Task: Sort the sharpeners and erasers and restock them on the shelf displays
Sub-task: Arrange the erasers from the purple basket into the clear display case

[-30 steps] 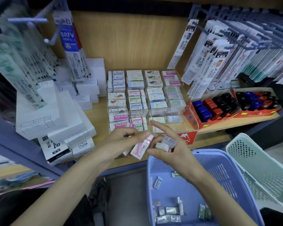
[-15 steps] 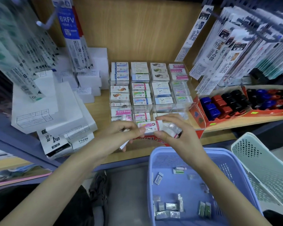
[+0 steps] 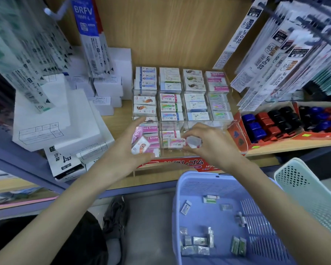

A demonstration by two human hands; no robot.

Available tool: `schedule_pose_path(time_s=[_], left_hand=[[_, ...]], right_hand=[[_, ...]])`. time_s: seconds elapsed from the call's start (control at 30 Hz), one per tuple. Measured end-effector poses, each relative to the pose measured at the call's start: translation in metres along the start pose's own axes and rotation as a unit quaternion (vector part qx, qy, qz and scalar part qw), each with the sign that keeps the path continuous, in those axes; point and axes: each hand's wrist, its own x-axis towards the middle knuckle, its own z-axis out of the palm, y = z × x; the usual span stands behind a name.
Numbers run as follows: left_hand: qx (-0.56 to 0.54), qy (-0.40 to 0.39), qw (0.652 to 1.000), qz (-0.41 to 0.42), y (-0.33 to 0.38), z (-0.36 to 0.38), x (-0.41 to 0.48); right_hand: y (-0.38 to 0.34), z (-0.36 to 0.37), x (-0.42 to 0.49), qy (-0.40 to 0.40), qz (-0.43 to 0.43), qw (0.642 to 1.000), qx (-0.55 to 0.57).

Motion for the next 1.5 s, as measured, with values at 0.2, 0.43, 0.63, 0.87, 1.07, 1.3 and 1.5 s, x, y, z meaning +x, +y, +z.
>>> schedule_pose_path(time_s=[0.2,0.43,0.63,0.87,1.07,1.3,1.5], left_hand=[[-0.031,0.016,0.999,-0.006,-0.008,-0.003,-0.001],[-0.086,-0.017,0.995,-0.052,0.0,-0.002,-0.002],[-0.067,-0.018,0.997,-0.034,0.004,0.002,-0.004],[-0.049,-0.161,0.982,-0.091,0.004,0.004,-0.004],[-0.103,-0.2,0.971,-0.076,0.008,0.004,-0.003],[-0.064,-0.034,0.996,-0.059,0.007,-0.009,-0.002],[-0.078,0.101,0.988,-0.086,0.0,-0.027,0.009]], right_hand=[[-0.01,0.015,0.029,-0.114,-0.04,0.982,-0.146],[-0.014,0.019,0.035,-0.138,-0.009,0.974,-0.182],[-0.037,-0.005,0.005,-0.003,0.098,0.937,0.336],[-0.049,-0.008,-0.019,-0.016,-0.052,0.931,0.361],[-0.042,-0.01,-0.02,-0.061,-0.082,0.933,0.345],[-0.042,-0.004,0.001,0.077,0.037,0.935,0.344],[-0.049,0.017,0.06,0.11,0.076,0.98,0.148]])
